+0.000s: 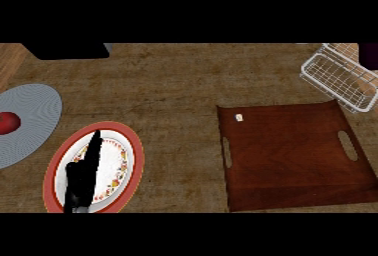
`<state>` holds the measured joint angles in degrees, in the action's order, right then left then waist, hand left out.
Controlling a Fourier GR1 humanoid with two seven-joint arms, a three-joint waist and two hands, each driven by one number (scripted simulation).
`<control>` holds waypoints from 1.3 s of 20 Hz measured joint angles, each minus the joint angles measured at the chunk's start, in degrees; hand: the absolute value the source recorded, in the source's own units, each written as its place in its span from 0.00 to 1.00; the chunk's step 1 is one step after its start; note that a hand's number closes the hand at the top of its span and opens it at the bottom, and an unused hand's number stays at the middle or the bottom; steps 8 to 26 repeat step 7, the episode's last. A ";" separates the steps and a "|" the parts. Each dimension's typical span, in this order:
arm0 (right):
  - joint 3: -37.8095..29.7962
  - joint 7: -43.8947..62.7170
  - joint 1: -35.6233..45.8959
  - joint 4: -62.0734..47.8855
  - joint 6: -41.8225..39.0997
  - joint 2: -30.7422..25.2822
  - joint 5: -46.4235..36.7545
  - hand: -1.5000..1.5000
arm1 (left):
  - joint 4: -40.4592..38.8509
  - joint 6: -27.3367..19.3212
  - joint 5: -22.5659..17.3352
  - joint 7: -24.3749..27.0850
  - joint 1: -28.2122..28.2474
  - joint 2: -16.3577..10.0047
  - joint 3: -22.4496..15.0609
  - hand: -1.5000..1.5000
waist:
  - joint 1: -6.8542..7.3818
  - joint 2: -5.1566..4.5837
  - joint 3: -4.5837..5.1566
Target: Pick the eggplant from the tray and place it in the tiered basket
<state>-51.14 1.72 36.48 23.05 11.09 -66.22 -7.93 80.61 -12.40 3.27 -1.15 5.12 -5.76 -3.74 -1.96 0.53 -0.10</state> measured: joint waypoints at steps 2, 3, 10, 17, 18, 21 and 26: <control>-2.90 -0.83 -5.03 -0.38 -3.82 -2.66 2.29 0.00 | 0.66 -0.39 0.09 0.47 0.89 0.15 0.12 0.50 | -0.26 0.08 -0.01; -4.53 -1.84 -7.79 -0.99 -5.83 -3.48 3.50 0.00 | 0.79 -0.47 0.08 0.08 0.92 0.05 0.29 0.50 | -0.44 0.08 -0.01; -10.72 -5.39 -18.56 -3.02 -14.38 -6.69 8.00 0.00 | 1.08 0.55 -0.68 1.57 2.07 -0.48 0.91 0.50 | -0.86 0.14 -0.02; -10.72 -5.39 -18.56 -3.02 -14.38 -6.69 8.00 0.00 | 1.08 0.55 -0.68 1.57 2.07 -0.48 0.91 0.50 | -0.86 0.14 -0.02; -10.72 -5.39 -18.56 -3.02 -14.38 -6.69 8.00 0.00 | 1.08 0.55 -0.68 1.57 2.07 -0.48 0.91 0.50 | -0.86 0.14 -0.02; -10.72 -5.39 -18.56 -3.02 -14.38 -6.69 8.00 0.00 | 1.08 0.55 -0.68 1.57 2.07 -0.48 0.91 0.50 | -0.86 0.14 -0.02; -10.72 -5.39 -18.56 -3.02 -14.38 -6.69 8.00 0.00 | 1.08 0.55 -0.68 1.57 2.07 -0.48 0.91 0.50 | -0.86 0.14 -0.02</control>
